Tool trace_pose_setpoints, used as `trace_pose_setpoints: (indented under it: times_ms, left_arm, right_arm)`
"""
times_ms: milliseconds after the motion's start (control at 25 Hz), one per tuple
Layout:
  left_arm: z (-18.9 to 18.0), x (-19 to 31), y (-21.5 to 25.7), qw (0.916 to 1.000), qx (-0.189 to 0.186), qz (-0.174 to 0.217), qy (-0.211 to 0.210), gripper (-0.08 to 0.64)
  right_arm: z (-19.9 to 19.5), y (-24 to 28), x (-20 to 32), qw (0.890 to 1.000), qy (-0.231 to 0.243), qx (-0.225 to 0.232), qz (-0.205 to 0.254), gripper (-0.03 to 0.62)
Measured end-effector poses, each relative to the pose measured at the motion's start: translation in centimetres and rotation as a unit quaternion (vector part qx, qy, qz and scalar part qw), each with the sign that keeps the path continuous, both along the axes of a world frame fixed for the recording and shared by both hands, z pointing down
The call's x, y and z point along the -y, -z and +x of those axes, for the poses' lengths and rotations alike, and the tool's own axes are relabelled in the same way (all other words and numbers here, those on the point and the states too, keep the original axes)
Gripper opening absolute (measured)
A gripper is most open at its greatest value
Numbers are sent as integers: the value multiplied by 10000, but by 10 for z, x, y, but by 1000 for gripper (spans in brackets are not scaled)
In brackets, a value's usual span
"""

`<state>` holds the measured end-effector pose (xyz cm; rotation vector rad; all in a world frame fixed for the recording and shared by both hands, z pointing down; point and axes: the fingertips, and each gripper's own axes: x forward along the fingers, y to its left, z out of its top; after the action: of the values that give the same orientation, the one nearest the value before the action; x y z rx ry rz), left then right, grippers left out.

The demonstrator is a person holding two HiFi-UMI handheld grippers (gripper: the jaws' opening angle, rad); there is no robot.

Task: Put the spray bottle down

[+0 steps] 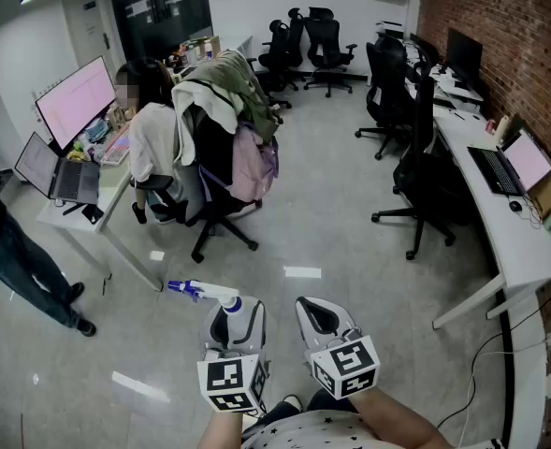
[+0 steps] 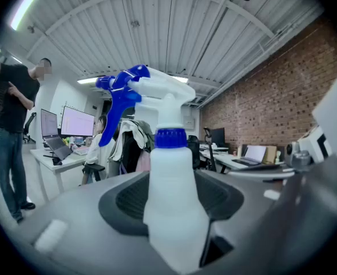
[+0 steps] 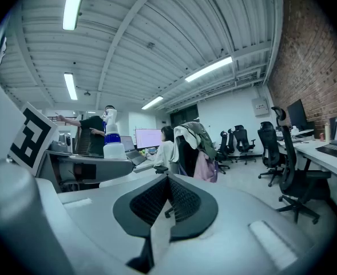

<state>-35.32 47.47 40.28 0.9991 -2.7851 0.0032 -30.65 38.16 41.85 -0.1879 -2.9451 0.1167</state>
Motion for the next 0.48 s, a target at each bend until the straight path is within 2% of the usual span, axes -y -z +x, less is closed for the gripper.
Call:
trace_pose_setpoints:
  times_ms: [200, 480]
  left_arm:
    - [-3, 31, -3, 9993, -30, -2, -381, 247]
    - [20, 122, -7, 9910, -118, -107, -1332, 247]
  right_arm:
    - [2, -2, 33, 9993, -374, -3, 53, -2]
    - [35, -7, 112, 9919, -1265, -96, -34, -2]
